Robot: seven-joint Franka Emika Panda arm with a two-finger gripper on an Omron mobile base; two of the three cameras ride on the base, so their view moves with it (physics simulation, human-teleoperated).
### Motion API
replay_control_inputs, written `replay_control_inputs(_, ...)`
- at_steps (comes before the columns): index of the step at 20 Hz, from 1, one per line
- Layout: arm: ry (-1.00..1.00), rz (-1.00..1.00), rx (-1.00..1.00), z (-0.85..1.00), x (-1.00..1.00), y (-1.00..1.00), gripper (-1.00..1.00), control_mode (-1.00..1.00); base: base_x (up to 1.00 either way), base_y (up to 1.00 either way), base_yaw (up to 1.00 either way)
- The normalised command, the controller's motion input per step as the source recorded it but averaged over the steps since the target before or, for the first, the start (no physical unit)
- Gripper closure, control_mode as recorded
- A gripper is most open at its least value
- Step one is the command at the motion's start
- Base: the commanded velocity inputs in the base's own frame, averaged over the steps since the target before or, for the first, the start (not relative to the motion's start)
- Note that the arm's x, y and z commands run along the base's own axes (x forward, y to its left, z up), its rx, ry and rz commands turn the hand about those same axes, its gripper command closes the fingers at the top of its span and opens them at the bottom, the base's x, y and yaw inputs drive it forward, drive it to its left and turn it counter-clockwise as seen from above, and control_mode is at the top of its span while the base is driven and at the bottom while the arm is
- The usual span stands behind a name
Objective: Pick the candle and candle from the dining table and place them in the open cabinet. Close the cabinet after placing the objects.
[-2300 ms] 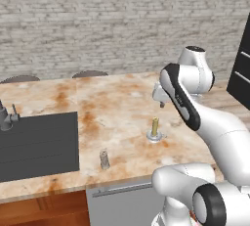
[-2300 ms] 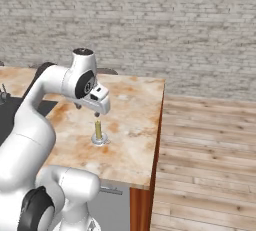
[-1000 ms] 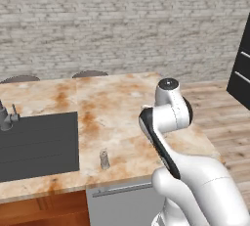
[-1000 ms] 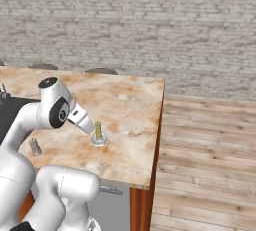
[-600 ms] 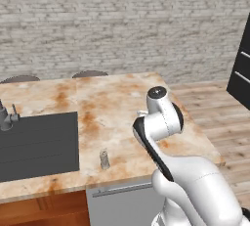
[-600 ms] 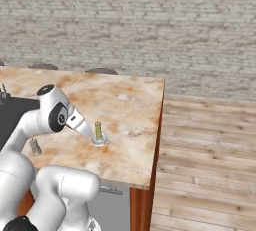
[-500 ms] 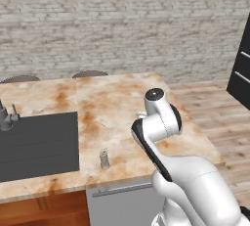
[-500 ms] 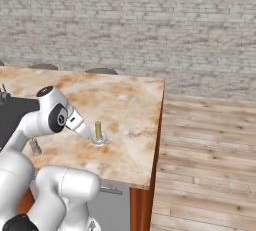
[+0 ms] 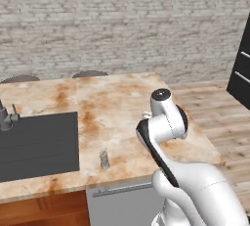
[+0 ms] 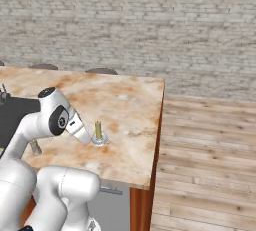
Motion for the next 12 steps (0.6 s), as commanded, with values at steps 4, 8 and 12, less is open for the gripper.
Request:
replay_control_inputs(4,-0.13,0.00,0.23,0.00,-0.55,-0.79,-1.00,-1.00,0.00,0.00,0.00)
replay_control_inputs(8,-0.12,0.03,0.23,0.00,-0.17,-0.92,-1.00,-1.00,0.00,0.00,0.00)
replay_control_inputs(12,-0.05,0.08,0.22,-0.03,0.07,-0.78,-1.00,-1.00,0.00,0.00,0.00)
